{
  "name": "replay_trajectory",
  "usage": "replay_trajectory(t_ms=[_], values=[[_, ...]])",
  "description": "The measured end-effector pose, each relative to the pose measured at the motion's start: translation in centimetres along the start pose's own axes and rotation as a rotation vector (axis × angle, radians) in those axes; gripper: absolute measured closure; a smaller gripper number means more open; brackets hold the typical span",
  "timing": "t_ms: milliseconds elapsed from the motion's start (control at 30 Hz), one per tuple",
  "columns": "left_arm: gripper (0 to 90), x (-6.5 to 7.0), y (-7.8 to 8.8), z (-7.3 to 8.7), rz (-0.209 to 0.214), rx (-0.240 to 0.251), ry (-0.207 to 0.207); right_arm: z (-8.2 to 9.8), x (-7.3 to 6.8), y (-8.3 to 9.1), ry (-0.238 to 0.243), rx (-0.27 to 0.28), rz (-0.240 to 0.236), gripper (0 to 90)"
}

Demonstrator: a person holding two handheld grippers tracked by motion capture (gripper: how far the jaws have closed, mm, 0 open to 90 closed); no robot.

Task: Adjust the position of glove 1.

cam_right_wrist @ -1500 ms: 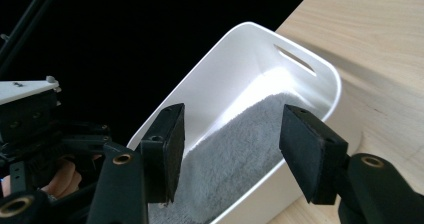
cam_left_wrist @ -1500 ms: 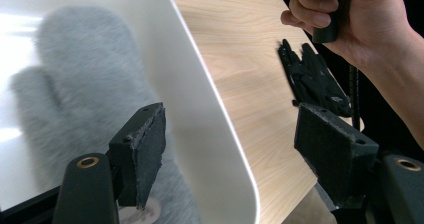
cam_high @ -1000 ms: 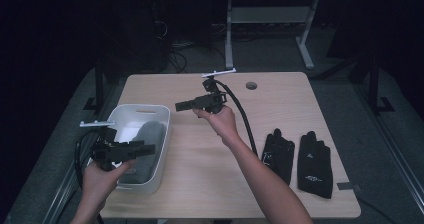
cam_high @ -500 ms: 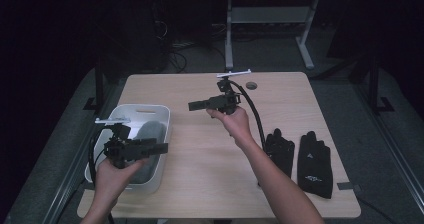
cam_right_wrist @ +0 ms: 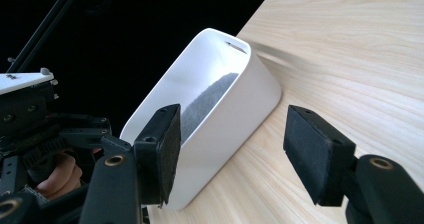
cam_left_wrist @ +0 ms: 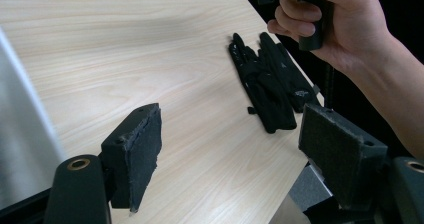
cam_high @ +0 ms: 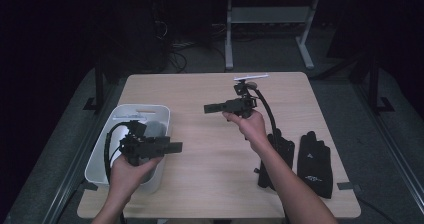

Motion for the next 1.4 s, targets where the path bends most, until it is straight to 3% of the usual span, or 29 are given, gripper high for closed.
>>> replay_trajectory(t_ms=[433, 1400], values=[[24.6, 2.0, -2.7, -0.8, 0.04, -0.02, -0.052, 1.9, 0.9, 3.8, -0.027, 0.022, 0.038, 40.0], [23.8, 5.6, -10.7, -1.8, 0.119, -0.116, -0.146, 8.6, 5.1, 13.0, -0.103, 0.092, 0.131, 40.0]])
Point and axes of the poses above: each handheld gripper's, and its own axes: y roughly backward along the jaws, z roughly out of its underside, x roughly to its right, the point moved 2 cm from there along -y, roughly forward along the jaws, and after that the axes turned 10 degrees about -x, right-handed, at the moved point
